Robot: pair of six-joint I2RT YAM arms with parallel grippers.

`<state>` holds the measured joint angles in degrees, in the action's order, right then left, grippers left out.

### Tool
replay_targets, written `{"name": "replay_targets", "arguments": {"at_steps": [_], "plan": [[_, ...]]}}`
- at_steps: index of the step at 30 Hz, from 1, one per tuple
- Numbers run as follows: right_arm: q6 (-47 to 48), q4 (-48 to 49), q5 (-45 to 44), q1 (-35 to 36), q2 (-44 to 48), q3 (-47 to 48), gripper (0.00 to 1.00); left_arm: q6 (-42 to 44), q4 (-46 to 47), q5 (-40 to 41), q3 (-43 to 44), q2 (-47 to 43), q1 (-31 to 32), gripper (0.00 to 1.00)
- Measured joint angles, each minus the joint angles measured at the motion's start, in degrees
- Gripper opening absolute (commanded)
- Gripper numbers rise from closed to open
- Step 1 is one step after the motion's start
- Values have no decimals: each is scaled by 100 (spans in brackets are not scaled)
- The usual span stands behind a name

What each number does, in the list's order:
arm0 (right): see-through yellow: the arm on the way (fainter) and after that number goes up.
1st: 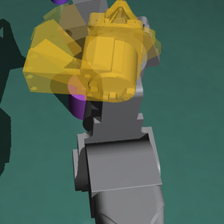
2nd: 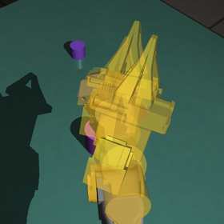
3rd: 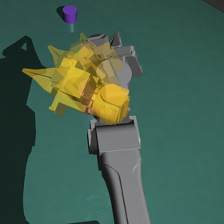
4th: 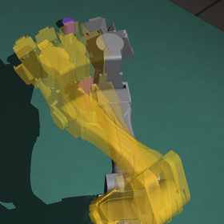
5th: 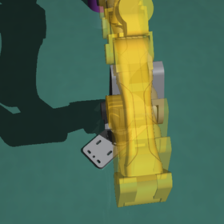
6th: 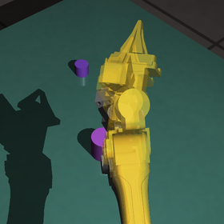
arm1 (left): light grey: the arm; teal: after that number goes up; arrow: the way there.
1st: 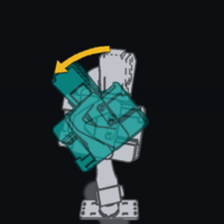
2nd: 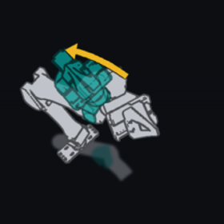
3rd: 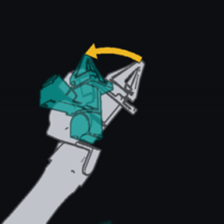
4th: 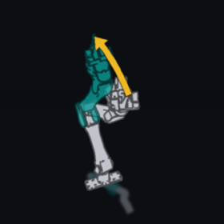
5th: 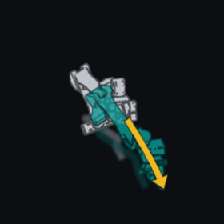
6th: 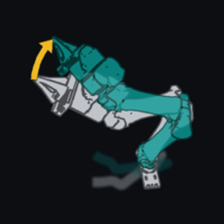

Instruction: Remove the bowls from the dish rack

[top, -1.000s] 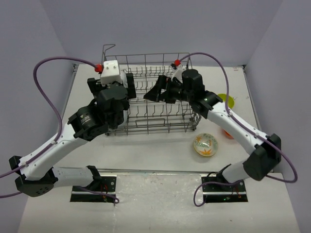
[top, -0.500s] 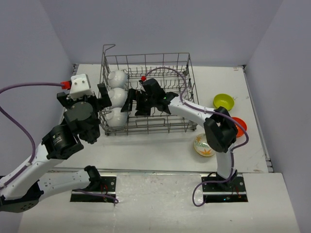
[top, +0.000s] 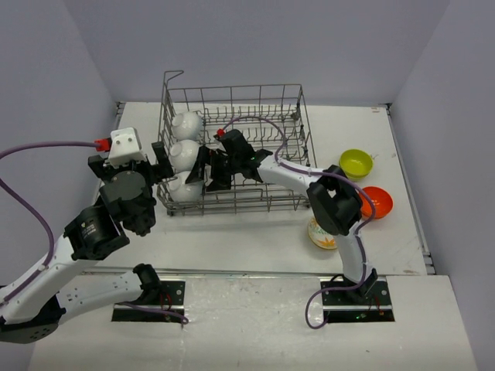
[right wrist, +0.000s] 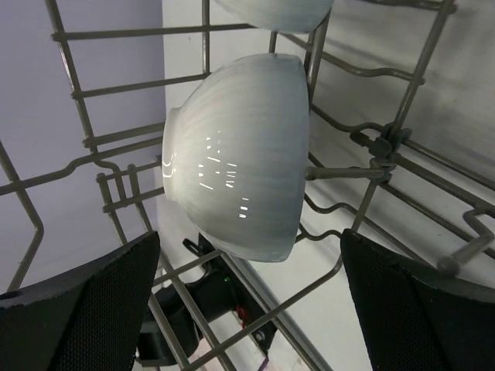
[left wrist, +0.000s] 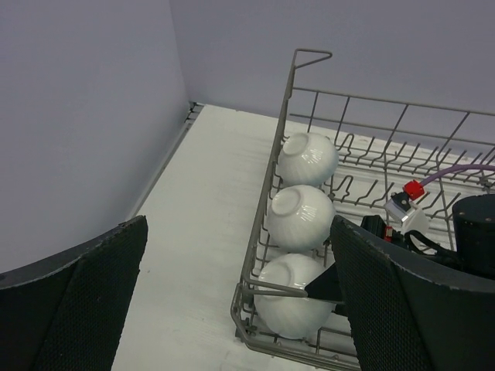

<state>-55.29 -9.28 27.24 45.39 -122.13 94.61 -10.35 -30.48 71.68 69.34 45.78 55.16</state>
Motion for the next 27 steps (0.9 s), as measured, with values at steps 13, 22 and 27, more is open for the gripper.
{"name": "replay_targets", "arguments": {"at_steps": [13,22,27], "plan": [[-553,846,798,-31,-166,-199,97,55,66,35,-173,7,0,100],[-935,1687,1043,-39,-168,-501,95,55,79,-37,-175,7,0,100],[-911,1615,780,-20,-166,-535,95,55,81,-79,-175,7,0,100]]}}
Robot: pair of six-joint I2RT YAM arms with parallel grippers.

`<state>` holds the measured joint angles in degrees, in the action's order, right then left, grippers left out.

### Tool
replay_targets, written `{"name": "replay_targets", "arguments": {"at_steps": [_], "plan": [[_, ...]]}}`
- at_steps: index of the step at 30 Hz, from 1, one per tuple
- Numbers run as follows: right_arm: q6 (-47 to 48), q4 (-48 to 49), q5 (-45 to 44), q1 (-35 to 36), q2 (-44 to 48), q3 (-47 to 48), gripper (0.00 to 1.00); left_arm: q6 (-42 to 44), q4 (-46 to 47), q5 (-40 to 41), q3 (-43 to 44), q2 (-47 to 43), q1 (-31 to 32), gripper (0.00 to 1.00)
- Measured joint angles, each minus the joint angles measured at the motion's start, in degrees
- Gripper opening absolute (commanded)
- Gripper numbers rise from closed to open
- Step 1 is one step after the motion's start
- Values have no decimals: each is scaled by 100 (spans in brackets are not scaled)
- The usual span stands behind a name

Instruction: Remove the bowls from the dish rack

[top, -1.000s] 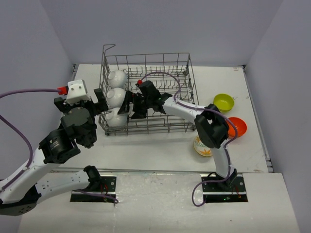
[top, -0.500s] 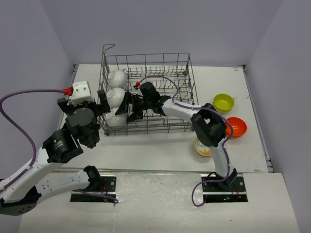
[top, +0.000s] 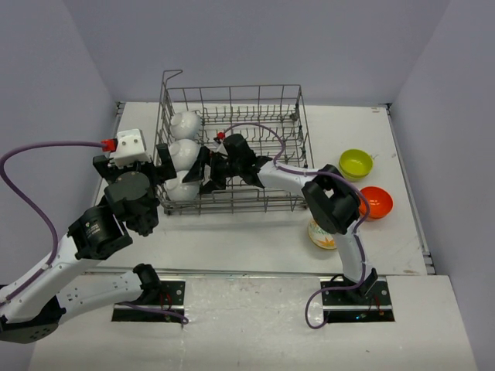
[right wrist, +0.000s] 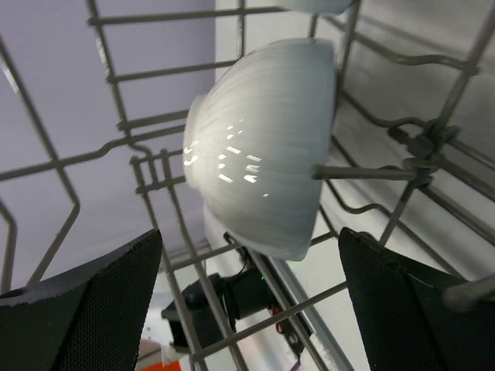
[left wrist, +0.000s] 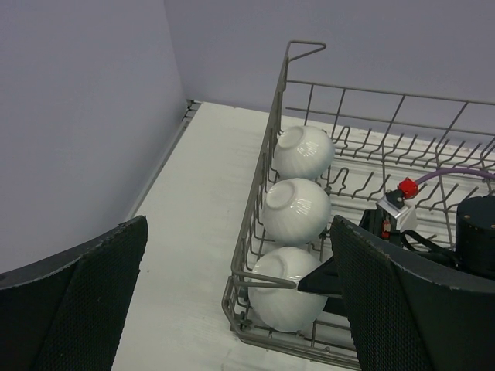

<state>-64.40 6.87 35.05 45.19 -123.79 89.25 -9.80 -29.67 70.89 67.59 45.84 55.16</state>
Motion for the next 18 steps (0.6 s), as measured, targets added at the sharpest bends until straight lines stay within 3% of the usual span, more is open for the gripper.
{"name": "replay_targets", "arguments": {"at_steps": [9,18], "plan": [[107,-761,-898,35,57,76,97,4,17,-13,-13,0,0,100],[105,-975,-1123,160,385,76,97,46,52,-15,-101,33,-2,100]]}}
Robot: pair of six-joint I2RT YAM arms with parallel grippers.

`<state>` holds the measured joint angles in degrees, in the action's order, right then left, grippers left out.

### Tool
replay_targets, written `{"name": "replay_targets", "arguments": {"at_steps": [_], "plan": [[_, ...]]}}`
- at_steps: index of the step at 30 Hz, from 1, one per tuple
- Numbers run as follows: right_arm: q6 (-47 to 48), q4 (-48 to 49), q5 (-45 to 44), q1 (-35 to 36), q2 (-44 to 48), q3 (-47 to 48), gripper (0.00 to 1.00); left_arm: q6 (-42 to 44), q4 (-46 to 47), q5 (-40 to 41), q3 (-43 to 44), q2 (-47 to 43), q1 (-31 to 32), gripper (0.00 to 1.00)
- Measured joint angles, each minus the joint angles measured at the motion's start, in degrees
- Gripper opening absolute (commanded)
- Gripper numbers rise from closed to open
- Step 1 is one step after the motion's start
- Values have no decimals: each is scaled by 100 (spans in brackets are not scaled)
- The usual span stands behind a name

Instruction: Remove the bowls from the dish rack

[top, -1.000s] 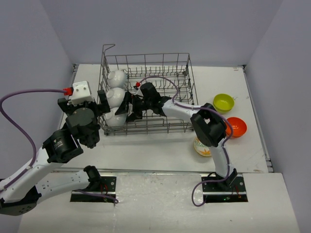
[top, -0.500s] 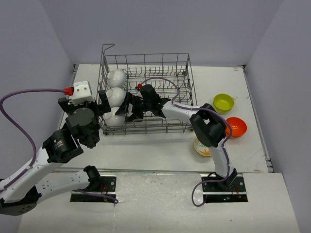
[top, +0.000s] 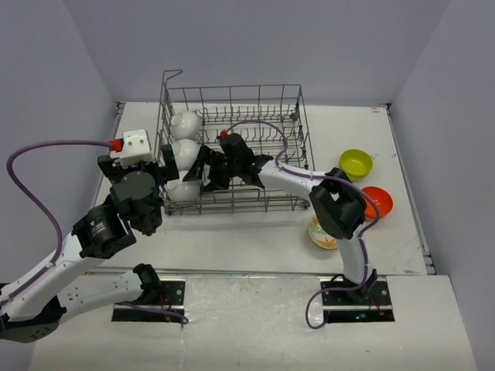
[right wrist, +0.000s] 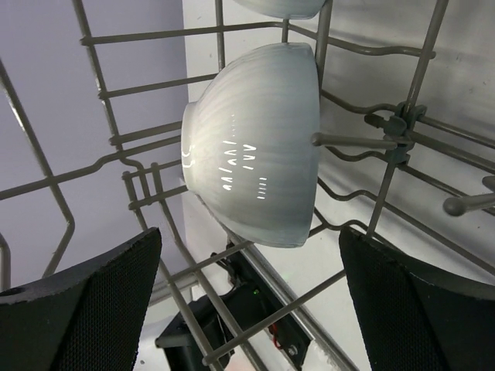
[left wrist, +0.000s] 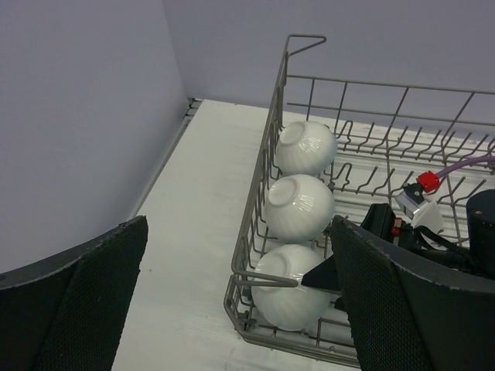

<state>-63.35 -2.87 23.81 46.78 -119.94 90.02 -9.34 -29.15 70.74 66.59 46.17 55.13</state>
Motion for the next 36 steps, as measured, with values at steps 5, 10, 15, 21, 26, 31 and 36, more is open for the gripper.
{"name": "replay_targets", "arguments": {"at_steps": [5,10,15,21,26,31,36], "plan": [[15,-144,-105,31,138,-4,97,0,0,-2,0,0,0,100],[114,-374,-232,55,201,9,97,0,2,-15,-2,0,0,100],[278,-693,-507,153,201,98,97,0,33,-46,-31,-9,0,100],[549,-981,-791,369,201,352,97,0,76,-68,-83,-35,0,100],[730,-1307,-844,407,195,796,97,0,81,-107,-87,-85,0,100],[796,-1410,-940,404,144,1069,97,0,83,-129,-87,-162,0,100],[807,-1611,-1010,413,7,1169,98,0,85,-129,-87,-210,0,100]]}}
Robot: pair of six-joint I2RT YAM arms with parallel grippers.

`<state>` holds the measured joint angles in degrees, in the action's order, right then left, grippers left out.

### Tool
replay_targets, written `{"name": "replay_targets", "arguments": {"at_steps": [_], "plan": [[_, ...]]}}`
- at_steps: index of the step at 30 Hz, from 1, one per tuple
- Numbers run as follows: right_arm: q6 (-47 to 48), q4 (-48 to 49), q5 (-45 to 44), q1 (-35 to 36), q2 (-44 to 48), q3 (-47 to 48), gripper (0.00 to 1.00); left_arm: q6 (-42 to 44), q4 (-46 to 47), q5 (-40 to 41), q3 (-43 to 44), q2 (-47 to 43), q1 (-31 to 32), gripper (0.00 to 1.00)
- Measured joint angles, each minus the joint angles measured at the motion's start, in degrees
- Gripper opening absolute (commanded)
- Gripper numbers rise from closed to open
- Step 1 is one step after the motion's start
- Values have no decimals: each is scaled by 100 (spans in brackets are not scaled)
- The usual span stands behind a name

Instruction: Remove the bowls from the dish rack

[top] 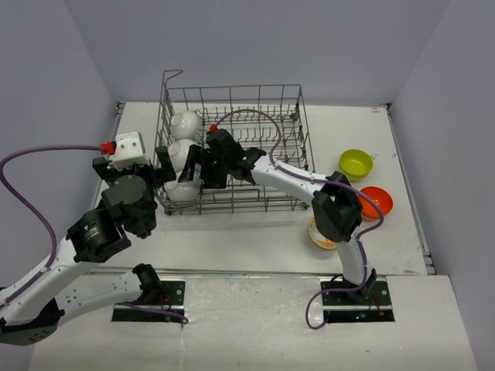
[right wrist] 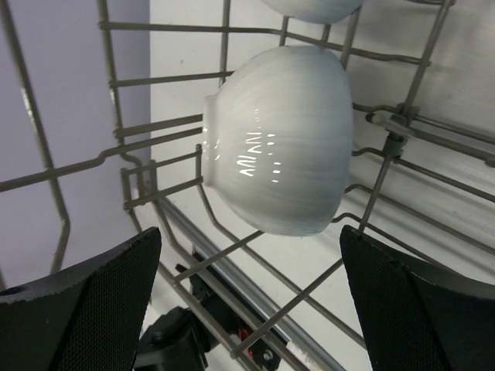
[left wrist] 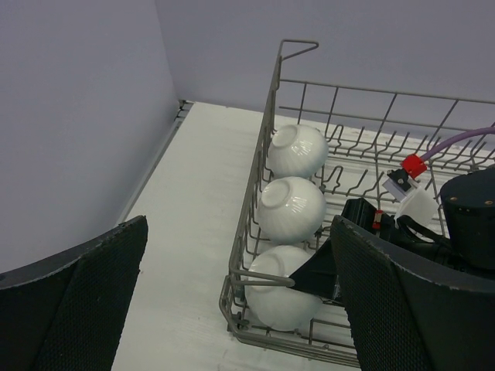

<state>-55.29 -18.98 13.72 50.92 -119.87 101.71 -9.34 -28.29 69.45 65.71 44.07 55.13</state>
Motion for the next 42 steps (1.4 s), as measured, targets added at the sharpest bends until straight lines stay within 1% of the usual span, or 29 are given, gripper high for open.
{"name": "replay_targets", "arguments": {"at_steps": [7,23,36,42], "plan": [[31,-229,-229,4,-9,7,99,0,2,-7,-85,-50,0,100],[26,-181,61,9,-382,227,98,2,28,-24,-116,-142,0,100],[-166,538,601,7,-382,15,96,59,46,-35,-188,-197,0,100],[-369,1088,734,7,-382,-361,95,79,92,-55,-201,-205,0,100]]}}
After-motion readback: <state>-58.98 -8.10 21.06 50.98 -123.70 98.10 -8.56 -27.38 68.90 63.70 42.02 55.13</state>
